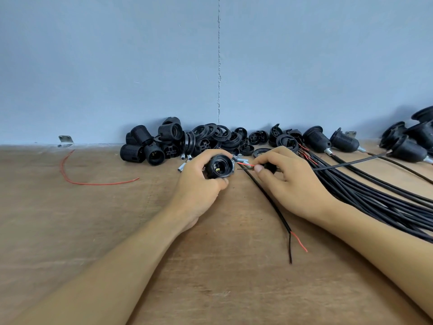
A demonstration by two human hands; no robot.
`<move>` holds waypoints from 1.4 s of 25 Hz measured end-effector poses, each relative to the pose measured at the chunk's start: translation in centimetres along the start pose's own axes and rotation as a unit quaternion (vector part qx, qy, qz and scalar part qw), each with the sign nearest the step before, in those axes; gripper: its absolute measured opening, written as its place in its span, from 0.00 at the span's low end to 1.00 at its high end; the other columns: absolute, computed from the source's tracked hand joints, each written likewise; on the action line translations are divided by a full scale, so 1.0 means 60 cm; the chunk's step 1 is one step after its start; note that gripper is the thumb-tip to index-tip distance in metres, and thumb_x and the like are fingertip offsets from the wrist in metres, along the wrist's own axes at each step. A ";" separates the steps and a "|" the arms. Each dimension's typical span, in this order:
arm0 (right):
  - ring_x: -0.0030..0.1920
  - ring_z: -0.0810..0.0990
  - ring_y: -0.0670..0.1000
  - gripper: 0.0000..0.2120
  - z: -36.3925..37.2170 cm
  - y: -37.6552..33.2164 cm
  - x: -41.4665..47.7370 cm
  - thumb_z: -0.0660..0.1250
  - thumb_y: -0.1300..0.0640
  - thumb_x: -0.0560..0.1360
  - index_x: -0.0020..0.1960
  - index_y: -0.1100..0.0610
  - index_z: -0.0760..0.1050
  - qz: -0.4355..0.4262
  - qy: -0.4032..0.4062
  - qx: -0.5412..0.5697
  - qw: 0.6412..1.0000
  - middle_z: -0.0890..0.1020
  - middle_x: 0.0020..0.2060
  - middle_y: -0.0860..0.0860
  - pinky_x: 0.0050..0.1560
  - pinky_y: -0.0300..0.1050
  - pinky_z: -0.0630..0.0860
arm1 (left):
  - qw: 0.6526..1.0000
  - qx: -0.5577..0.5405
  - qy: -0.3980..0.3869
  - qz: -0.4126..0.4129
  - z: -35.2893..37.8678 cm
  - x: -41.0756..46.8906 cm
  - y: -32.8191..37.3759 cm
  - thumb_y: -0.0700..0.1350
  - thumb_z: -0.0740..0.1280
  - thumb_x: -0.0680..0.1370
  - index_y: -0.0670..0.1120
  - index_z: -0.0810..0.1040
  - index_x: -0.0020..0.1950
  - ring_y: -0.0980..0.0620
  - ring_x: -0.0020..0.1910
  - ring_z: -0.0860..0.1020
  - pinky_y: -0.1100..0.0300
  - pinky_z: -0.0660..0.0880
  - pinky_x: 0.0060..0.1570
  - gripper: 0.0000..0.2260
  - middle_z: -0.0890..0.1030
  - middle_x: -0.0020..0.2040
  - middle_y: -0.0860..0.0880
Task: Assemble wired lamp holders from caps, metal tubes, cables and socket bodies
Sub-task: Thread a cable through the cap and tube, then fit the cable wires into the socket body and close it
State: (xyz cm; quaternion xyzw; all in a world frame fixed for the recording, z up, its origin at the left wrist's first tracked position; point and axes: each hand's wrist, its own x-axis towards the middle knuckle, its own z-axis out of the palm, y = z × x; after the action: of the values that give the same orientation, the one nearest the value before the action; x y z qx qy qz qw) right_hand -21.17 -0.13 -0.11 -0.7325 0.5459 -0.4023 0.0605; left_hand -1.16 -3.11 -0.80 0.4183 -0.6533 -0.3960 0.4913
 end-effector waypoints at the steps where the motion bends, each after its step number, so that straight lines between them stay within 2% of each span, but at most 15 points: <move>1: 0.45 0.78 0.45 0.04 -0.001 -0.001 0.000 0.67 0.55 0.79 0.49 0.47 0.79 0.002 0.000 0.007 1.000 0.77 0.47 0.44 0.45 0.30 0.70 | 1.000 -0.009 0.002 -0.006 0.001 0.000 0.000 0.31 0.74 0.71 0.56 0.83 0.52 0.57 0.51 0.82 0.63 0.77 0.52 0.20 0.85 0.47 0.59; 4: 0.47 0.76 0.42 0.03 -0.003 -0.004 0.000 0.67 0.52 0.79 0.46 0.48 0.79 0.008 0.000 0.018 1.000 0.77 0.46 0.45 0.44 0.27 0.68 | 1.000 -0.027 0.014 0.001 0.006 -0.001 0.000 0.44 0.79 0.71 0.58 0.84 0.50 0.61 0.47 0.81 0.68 0.77 0.47 0.12 0.84 0.47 0.61; 6: 0.47 0.76 0.43 0.07 -0.003 -0.003 0.001 0.68 0.49 0.78 0.44 0.50 0.79 0.010 0.003 0.014 1.000 0.77 0.46 0.45 0.45 0.28 0.68 | 0.999 -0.037 0.029 0.001 0.009 -0.002 0.003 0.48 0.80 0.71 0.57 0.83 0.51 0.63 0.45 0.81 0.69 0.76 0.45 0.12 0.84 0.47 0.61; 8: 0.47 0.76 0.43 0.09 -0.003 -0.003 0.001 0.67 0.47 0.78 0.42 0.49 0.78 0.017 0.000 0.016 1.000 0.77 0.45 0.45 0.45 0.29 0.67 | 0.997 -0.063 0.042 -0.021 0.012 -0.002 0.003 0.48 0.81 0.69 0.55 0.81 0.53 0.59 0.49 0.82 0.61 0.78 0.49 0.16 0.85 0.49 0.58; 11: 0.47 0.76 0.42 0.09 -0.003 -0.003 0.003 0.67 0.47 0.78 0.42 0.50 0.77 0.029 0.002 0.022 0.999 0.77 0.46 0.46 0.45 0.27 0.66 | 0.987 -0.136 0.038 -0.082 0.017 -0.001 0.004 0.46 0.79 0.63 0.51 0.77 0.54 0.47 0.57 0.83 0.47 0.81 0.58 0.22 0.82 0.59 0.46; 14: 0.47 0.75 0.42 0.11 -0.004 -0.002 0.005 0.66 0.47 0.79 0.42 0.53 0.77 0.042 0.009 0.021 0.999 0.78 0.44 0.48 0.45 0.27 0.66 | 0.989 -0.119 0.004 -0.082 0.017 0.000 0.001 0.49 0.79 0.67 0.52 0.81 0.55 0.52 0.55 0.83 0.53 0.80 0.55 0.18 0.83 0.57 0.51; 16: 0.44 0.75 0.42 0.11 -0.005 -0.001 0.004 0.65 0.47 0.79 0.43 0.53 0.77 0.053 0.015 0.029 0.998 0.79 0.42 0.48 0.43 0.28 0.66 | 0.995 -0.081 -0.013 -0.057 0.015 -0.001 0.003 0.49 0.77 0.74 0.55 0.84 0.52 0.56 0.51 0.82 0.60 0.78 0.47 0.09 0.85 0.52 0.56; 18: 0.39 0.76 0.43 0.11 -0.006 -0.002 0.002 0.65 0.47 0.80 0.43 0.52 0.77 0.064 0.023 0.045 0.997 0.81 0.38 0.48 0.40 0.32 0.69 | 0.995 -0.085 -0.017 -0.053 0.015 -0.001 0.003 0.49 0.76 0.76 0.55 0.85 0.50 0.54 0.48 0.82 0.60 0.79 0.41 0.04 0.85 0.49 0.54; 21: 0.40 0.79 0.46 0.10 -0.008 -0.002 0.001 0.65 0.48 0.80 0.44 0.52 0.78 0.069 0.025 0.053 0.996 0.82 0.37 0.48 0.44 0.38 0.73 | 0.990 -0.122 -0.029 -0.070 0.015 -0.002 0.006 0.51 0.79 0.68 0.51 0.86 0.46 0.48 0.47 0.83 0.48 0.83 0.49 0.10 0.86 0.48 0.47; 23: 0.40 0.79 0.44 0.08 -0.008 -0.003 0.001 0.65 0.50 0.81 0.45 0.51 0.78 0.069 0.023 0.059 0.996 0.83 0.36 0.45 0.44 0.38 0.73 | 0.984 -0.153 -0.046 -0.084 0.014 0.000 0.003 0.48 0.81 0.63 0.48 0.83 0.40 0.49 0.47 0.84 0.46 0.82 0.57 0.11 0.86 0.46 0.46; 26: 0.40 0.80 0.43 0.07 -0.006 -0.004 0.001 0.65 0.51 0.81 0.44 0.50 0.78 0.073 0.018 0.087 0.993 0.83 0.36 0.45 0.45 0.38 0.74 | 0.984 -0.142 -0.056 -0.087 0.012 -0.002 -0.001 0.41 0.83 0.65 0.47 0.75 0.41 0.53 0.46 0.85 0.52 0.81 0.57 0.17 0.84 0.47 0.49; 29: 0.41 0.81 0.45 0.06 -0.005 -0.006 0.000 0.65 0.51 0.80 0.45 0.48 0.77 0.068 0.005 0.102 0.992 0.83 0.37 0.45 0.46 0.39 0.74 | 0.992 -0.072 -0.082 -0.066 0.014 -0.008 0.001 0.40 0.79 0.72 0.52 0.78 0.54 0.62 0.45 0.83 0.69 0.78 0.46 0.16 0.82 0.49 0.53; 30: 0.41 0.81 0.46 0.05 -0.005 -0.006 0.000 0.66 0.51 0.80 0.45 0.47 0.77 0.066 0.001 0.106 0.992 0.82 0.37 0.45 0.46 0.40 0.75 | 0.992 -0.056 -0.097 -0.056 0.014 -0.010 0.002 0.41 0.79 0.73 0.55 0.78 0.58 0.64 0.47 0.83 0.71 0.76 0.46 0.18 0.82 0.49 0.55; 32: 0.41 0.80 0.47 0.04 -0.006 -0.005 0.000 0.66 0.52 0.80 0.47 0.46 0.78 0.061 -0.006 0.103 0.993 0.82 0.37 0.45 0.47 0.41 0.75 | 0.993 -0.015 -0.116 -0.031 0.015 -0.011 0.003 0.43 0.77 0.73 0.57 0.80 0.62 0.62 0.55 0.81 0.68 0.75 0.55 0.20 0.82 0.54 0.58; 35: 0.40 0.79 0.42 0.04 -0.007 -0.004 -0.001 0.67 0.51 0.79 0.46 0.46 0.79 0.053 -0.010 0.096 0.994 0.82 0.37 0.43 0.45 0.37 0.73 | 0.995 0.004 -0.101 -0.009 0.017 -0.014 0.001 0.40 0.76 0.73 0.56 0.80 0.60 0.55 0.63 0.79 0.52 0.73 0.69 0.19 0.81 0.61 0.51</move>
State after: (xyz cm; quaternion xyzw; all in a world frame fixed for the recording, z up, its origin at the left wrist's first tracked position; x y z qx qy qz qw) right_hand -21.28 0.13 0.27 -0.6975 0.5418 -0.4419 0.1573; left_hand -2.04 -2.16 -1.21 0.3840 -0.6974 -0.4380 0.4175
